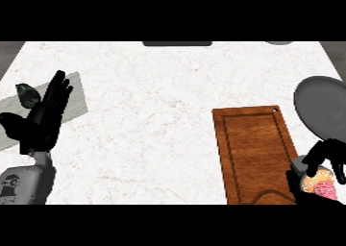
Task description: Pick the cupcake from the cutting board and place it in the pan
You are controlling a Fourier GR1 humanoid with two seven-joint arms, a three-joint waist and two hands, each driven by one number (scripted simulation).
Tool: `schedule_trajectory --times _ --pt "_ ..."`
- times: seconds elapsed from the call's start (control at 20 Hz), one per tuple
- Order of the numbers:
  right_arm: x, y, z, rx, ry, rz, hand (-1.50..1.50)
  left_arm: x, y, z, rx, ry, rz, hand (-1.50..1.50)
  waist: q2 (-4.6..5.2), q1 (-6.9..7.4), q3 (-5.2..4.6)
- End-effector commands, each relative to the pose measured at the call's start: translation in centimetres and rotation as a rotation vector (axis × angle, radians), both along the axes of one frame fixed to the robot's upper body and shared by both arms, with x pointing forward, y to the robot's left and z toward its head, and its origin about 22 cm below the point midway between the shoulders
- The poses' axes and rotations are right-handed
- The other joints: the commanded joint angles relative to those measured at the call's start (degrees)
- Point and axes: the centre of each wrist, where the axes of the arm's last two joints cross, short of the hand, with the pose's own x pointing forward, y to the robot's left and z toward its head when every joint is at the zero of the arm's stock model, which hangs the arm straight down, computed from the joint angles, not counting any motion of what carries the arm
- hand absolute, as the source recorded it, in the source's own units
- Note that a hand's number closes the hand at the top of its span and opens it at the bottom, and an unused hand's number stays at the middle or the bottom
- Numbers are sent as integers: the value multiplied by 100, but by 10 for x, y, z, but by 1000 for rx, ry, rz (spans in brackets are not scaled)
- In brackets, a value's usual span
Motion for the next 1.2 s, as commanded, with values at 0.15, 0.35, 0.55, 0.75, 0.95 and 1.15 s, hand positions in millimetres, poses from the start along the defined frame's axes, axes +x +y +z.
schedule_trajectory --times 0.15,0.35,0.55,0.75,0.95,1.15 --pt "50 -70 7 228 -50 -101 150 6 -4 -7 -9 -9 -5 0 21 33 2" --pt "76 -127 13 108 -64 -177 150 -1 -5 -1 2 10 -14 0 12 84 4" --pt "110 -162 -23 78 -51 -210 150 19 -1 16 -3 -3 -33 0 59 148 11" --pt "133 -188 -20 -78 -80 -302 150 3 -22 3 -13 -14 -47 0 77 274 15" --pt "136 -217 -51 -62 -82 -330 150 16 -29 11 -4 -33 -71 0 137 341 33" --pt "145 -226 -67 -28 -81 -359 150 17 -16 12 -4 -21 -54 0 154 384 37"
